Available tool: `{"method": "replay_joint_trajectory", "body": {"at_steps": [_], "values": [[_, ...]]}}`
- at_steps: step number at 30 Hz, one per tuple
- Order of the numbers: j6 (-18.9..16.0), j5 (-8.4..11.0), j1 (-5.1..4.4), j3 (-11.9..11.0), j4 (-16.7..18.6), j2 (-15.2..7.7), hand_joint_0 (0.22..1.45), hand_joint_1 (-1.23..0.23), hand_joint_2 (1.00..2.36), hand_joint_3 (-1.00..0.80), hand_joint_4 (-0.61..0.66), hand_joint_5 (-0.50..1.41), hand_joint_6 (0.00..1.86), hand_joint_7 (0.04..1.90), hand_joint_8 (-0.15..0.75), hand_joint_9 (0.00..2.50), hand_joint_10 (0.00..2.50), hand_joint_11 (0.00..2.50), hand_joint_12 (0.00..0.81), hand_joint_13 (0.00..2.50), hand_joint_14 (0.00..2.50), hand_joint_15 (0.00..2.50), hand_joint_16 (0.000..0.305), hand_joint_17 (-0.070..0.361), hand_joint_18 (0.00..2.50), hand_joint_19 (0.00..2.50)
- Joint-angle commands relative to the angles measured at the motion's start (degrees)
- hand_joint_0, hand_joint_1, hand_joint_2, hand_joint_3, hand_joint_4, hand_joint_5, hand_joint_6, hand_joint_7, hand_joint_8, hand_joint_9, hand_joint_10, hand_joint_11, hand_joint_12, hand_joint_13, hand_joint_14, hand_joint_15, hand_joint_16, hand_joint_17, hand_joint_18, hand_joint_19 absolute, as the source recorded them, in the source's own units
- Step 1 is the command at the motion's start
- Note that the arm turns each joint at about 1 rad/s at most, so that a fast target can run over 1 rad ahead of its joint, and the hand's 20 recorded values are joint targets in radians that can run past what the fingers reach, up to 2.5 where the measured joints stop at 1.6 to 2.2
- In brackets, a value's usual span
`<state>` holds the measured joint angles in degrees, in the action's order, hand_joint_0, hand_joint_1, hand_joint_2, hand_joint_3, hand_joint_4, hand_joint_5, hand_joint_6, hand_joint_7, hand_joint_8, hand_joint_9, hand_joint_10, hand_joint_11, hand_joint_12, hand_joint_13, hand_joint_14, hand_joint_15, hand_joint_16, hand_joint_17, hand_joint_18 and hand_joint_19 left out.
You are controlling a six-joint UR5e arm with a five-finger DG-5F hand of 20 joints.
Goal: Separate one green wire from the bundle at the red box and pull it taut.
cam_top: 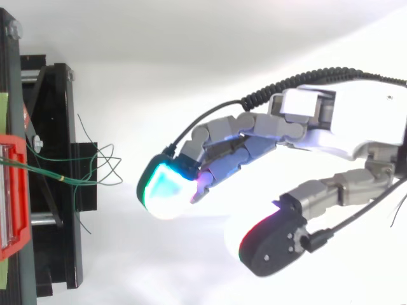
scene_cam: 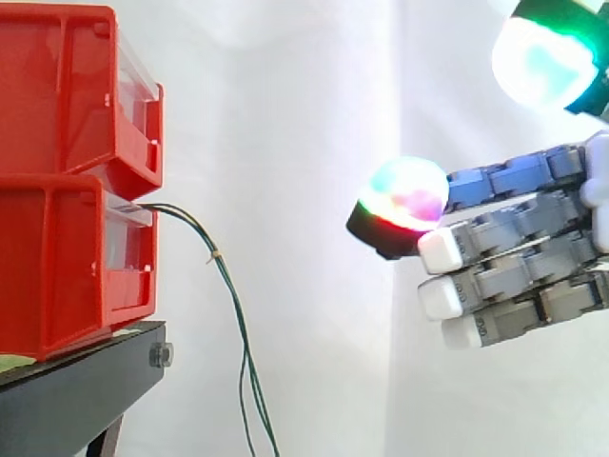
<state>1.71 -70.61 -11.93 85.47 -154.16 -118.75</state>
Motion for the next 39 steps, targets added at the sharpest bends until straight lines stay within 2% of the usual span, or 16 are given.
{"method": "replay_joint_trajectory", "body": {"at_steps": [1, 6, 13, 17, 26, 28, 30, 31, 34, 39], "values": [[0.05, 1.17, 0.33, -0.04, 2.28, -1.22, 0.58, -0.56, 1.0, -0.5, 0.26, -0.2, 0.5, 0.77, 0.342, 0.71, 0.0, 0.2, 0.412, 0.61, 0.0, 0.16, 0.047, 0.105, 0.48, 0.27], [0.58, 1.88, 0.68, -0.04, 4.39, -3.42, 0.58, -0.56, 1.0, -0.5, 0.26, -0.2, 0.5, 0.77, 0.341, 0.7, 0.01, 0.2, 0.412, 0.61, 0.0, 0.16, 0.047, 0.105, 0.48, 0.27], [1.98, 3.99, 0.68, 0.05, 4.74, -3.42, 0.58, -0.56, 1.0, -0.5, 0.26, -0.2, 0.5, 0.77, 0.344, 0.71, 0.0, 0.19, 0.412, 0.61, 0.0, 0.15, 0.047, 0.105, 0.48, 0.27], [2.6, 5.48, 0.68, 0.05, 6.85, -3.5, 0.58, -0.56, 1.0, -0.5, 0.26, -0.2, 0.5, 0.77, 0.344, 0.71, 0.0, 0.19, 0.412, 0.61, 0.0, 0.15, 0.047, 0.105, 0.48, 0.27], [7.26, 12.16, 0.77, -0.04, 10.02, -3.5, 0.58, -0.56, 1.0, -0.5, 0.26, -0.2, 0.5, 0.77, 0.345, 0.71, 0.01, 0.19, 0.412, 0.62, 0.0, 0.15, 0.046, 0.104, 0.48, 0.27], [7.52, 13.57, 0.77, -0.04, 10.81, -4.91, 0.58, -0.56, 1.0, -0.5, 0.26, -0.2, 0.5, 0.77, 0.344, 0.72, 0.0, 0.2, 0.411, 0.62, 0.0, 0.16, 0.046, 0.104, 0.48, 0.27], [7.61, 14.01, 0.95, -0.04, 11.78, -5.26, 0.58, -0.56, 1.0, -0.5, 0.26, -0.2, 0.5, 0.77, 0.344, 0.72, 0.0, 0.2, 0.411, 0.62, 0.0, 0.16, 0.046, 0.104, 0.48, 0.27], [7.34, 14.01, 0.95, -0.13, 13.71, -6.76, 0.58, -0.55, 1.0, -0.5, 0.26, -0.2, 0.5, 0.77, 0.344, 0.72, 0.01, 0.2, 0.411, 0.62, 0.01, 0.15, 0.046, 0.104, 0.48, 0.28], [7.96, 14.09, 1.04, -0.04, 15.99, -7.81, 0.58, -0.55, 1.0, -0.5, 0.26, -0.2, 0.5, 0.77, 0.345, 0.72, 0.01, 0.2, 0.41, 0.63, 0.0, 0.15, 0.046, 0.104, 0.48, 0.28], [9.37, 15.06, 0.95, -0.13, 18.1, -8.69, 0.58, -0.55, 1.0, -0.5, 0.27, -0.2, 0.5, 0.77, 0.347, 0.74, 0.0, 0.2, 0.411, 0.64, 0.0, 0.16, 0.046, 0.104, 0.48, 0.27]]}}
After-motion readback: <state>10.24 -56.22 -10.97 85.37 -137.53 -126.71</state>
